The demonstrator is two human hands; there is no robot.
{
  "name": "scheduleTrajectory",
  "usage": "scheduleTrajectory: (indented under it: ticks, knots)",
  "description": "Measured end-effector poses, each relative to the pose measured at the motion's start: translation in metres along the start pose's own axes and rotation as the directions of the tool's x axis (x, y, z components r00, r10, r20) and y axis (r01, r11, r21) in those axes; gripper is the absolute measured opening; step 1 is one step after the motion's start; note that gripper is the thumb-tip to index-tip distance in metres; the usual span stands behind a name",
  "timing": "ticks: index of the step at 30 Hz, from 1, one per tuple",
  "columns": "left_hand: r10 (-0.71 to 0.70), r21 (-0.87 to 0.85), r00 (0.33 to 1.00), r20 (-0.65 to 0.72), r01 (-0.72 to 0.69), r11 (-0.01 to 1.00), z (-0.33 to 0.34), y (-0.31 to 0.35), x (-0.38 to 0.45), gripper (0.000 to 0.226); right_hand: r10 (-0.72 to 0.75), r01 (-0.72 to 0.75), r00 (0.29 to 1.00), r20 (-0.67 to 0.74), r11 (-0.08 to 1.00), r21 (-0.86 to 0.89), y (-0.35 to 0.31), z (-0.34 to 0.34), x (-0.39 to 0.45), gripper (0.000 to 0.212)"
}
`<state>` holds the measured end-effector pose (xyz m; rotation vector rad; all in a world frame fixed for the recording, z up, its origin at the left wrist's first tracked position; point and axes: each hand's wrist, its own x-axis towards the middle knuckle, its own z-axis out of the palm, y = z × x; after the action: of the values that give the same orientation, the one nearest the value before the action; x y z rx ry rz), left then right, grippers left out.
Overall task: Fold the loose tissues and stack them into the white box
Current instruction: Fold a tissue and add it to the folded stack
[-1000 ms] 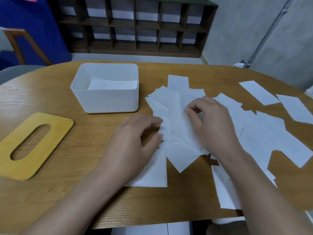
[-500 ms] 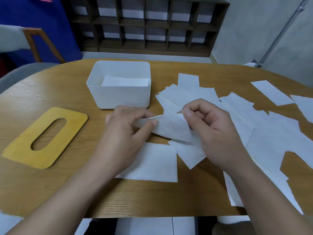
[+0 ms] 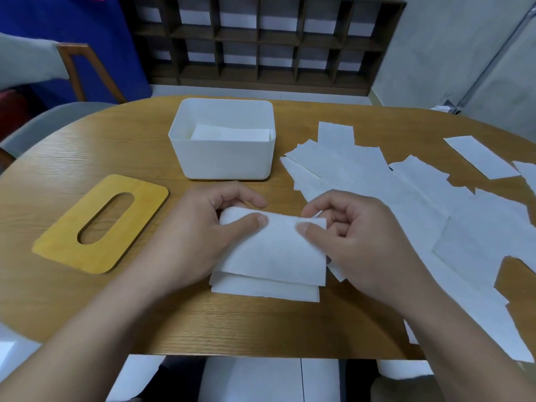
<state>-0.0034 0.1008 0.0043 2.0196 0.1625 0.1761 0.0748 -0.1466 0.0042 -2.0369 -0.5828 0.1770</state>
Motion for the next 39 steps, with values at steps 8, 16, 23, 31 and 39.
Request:
scheduleTrajectory:
  ticks: [8,16,23,31,39]
  knots:
    - [-0.027,0.173,0.999,0.03,0.021,0.985,-0.002,-0.007,-0.007,0.01,0.006,-0.003,1.0,0.022,0.987,-0.164,0.007,0.007,0.0,0.008]
    - [0.061,0.443,0.995,0.078,-0.09,0.892,-0.011,-0.018,-0.008,0.029,-0.021,0.055,0.996,0.086,0.911,-0.408,0.003,0.007,-0.001,0.022]
    - [-0.049,0.575,0.967,0.25,-0.107,0.811,-0.014,-0.01,-0.012,0.07,0.052,0.08,0.963,0.263,0.882,-0.465,-0.002,0.006,-0.001,0.06]
    - [-0.145,0.561,0.953,0.264,-0.029,0.828,-0.007,-0.001,-0.012,0.051,0.115,0.099,0.915,0.386,0.864,-0.493,-0.005,0.014,-0.001,0.03]
    - [-0.041,-0.209,0.996,0.082,0.057,0.976,-0.003,-0.007,0.003,0.035,-0.039,0.032,0.991,0.125,0.998,0.055,-0.011,0.019,0.006,0.009]
